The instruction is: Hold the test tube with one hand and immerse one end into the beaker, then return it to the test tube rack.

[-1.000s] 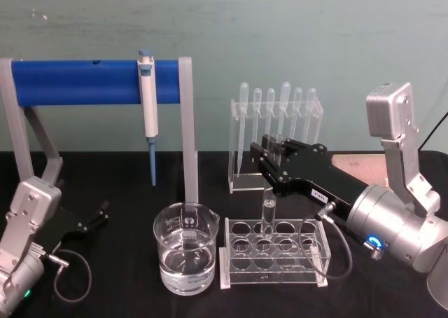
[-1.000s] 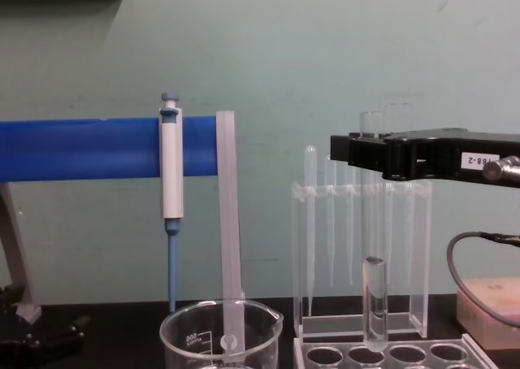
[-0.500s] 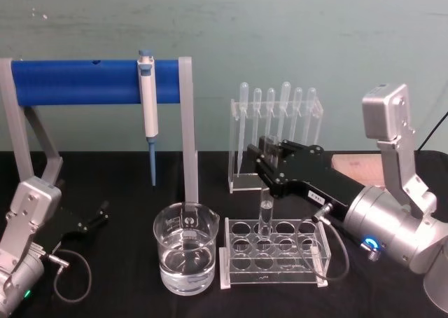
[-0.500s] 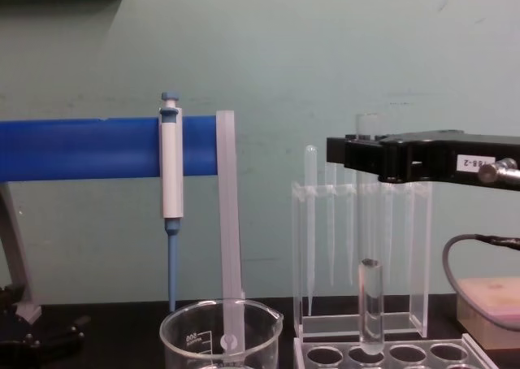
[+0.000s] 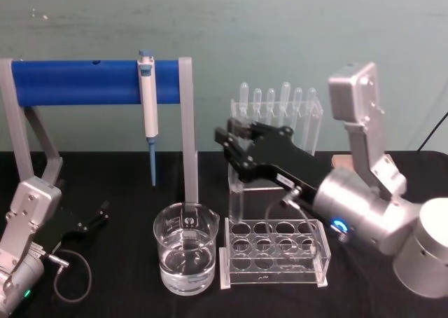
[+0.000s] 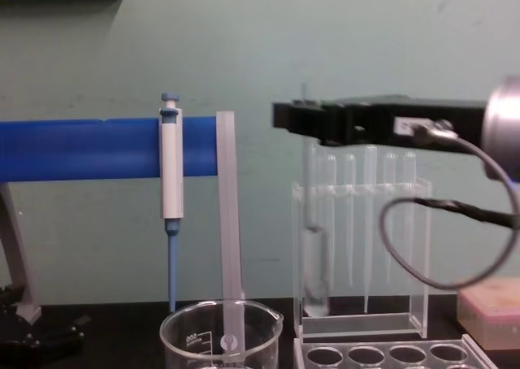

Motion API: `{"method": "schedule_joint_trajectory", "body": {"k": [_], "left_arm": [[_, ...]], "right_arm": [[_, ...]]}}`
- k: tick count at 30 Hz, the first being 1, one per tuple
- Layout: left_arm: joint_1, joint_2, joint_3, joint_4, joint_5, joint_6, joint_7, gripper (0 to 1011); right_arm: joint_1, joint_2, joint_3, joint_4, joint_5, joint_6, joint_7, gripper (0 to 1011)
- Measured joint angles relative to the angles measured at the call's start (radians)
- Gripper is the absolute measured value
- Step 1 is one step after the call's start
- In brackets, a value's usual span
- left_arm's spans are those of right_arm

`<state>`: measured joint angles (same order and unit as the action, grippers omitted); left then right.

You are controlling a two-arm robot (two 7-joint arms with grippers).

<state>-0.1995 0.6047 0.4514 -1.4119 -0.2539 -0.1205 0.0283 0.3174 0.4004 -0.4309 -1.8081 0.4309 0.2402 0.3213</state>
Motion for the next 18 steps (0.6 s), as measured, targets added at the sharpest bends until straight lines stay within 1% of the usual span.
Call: {"method": "schedule_joint_trajectory", "body": {"k": [6, 12, 13, 18], "left_arm": [[0.000, 0.000, 0.000, 0.000, 0.000, 0.000, 0.000, 1000], [0.000, 0.000, 0.000, 0.000, 0.000, 0.000, 0.000, 1000], [0.000, 0.000, 0.000, 0.000, 0.000, 0.000, 0.000, 1000], [0.000, 0.000, 0.000, 0.000, 0.000, 0.000, 0.000, 1000]], "right_arm": [[0.063, -0.042, -0.033, 0.035, -0.005, 0.019, 0.013, 224], [0.100, -0.074, -0.057, 0.071, -0.001, 0.025, 0.023, 223], [0.109, -0.084, -0.066, 0.084, -0.001, 0.025, 0.024, 224], [0.131, -0.108, -0.088, 0.128, -0.003, 0.025, 0.027, 224]]}}
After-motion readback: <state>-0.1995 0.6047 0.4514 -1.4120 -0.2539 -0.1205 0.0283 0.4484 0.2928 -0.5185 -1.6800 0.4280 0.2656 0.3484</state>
